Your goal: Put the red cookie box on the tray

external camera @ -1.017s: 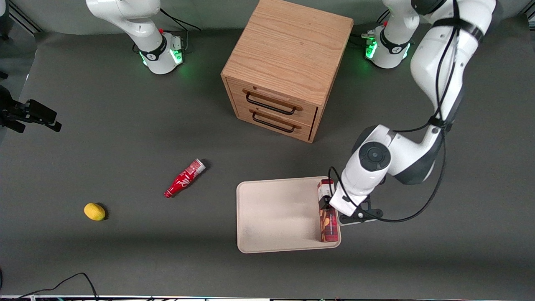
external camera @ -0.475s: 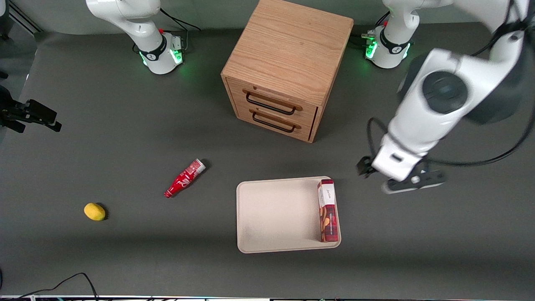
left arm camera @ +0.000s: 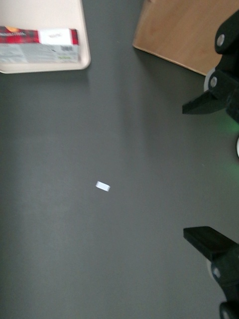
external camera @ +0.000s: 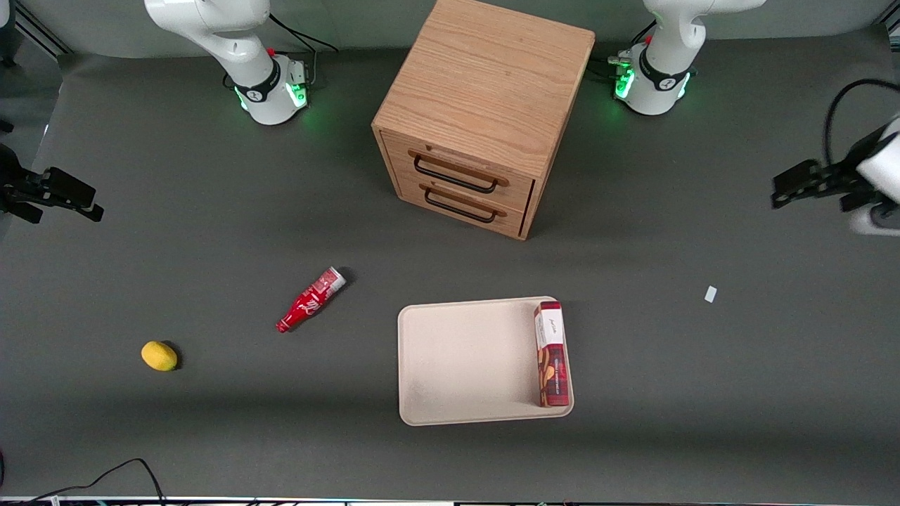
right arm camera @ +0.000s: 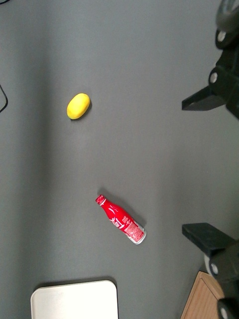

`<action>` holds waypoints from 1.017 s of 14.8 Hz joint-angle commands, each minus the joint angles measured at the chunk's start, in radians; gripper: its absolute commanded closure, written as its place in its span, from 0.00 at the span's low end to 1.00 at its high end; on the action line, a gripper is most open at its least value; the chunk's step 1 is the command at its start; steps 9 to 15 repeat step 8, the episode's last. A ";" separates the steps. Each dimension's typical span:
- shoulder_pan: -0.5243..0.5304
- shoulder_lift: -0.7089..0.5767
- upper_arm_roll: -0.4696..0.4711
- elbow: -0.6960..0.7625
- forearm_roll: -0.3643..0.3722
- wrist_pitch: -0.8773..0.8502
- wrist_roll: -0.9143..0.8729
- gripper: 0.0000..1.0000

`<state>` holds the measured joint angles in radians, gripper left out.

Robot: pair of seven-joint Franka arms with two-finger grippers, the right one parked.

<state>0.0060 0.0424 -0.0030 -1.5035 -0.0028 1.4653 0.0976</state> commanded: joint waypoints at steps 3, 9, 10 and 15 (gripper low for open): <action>-0.017 -0.170 0.028 -0.196 -0.017 0.017 0.051 0.00; -0.017 -0.111 0.031 -0.093 -0.017 -0.051 0.060 0.00; -0.017 -0.111 0.031 -0.093 -0.017 -0.051 0.060 0.00; -0.017 -0.111 0.031 -0.093 -0.017 -0.051 0.060 0.00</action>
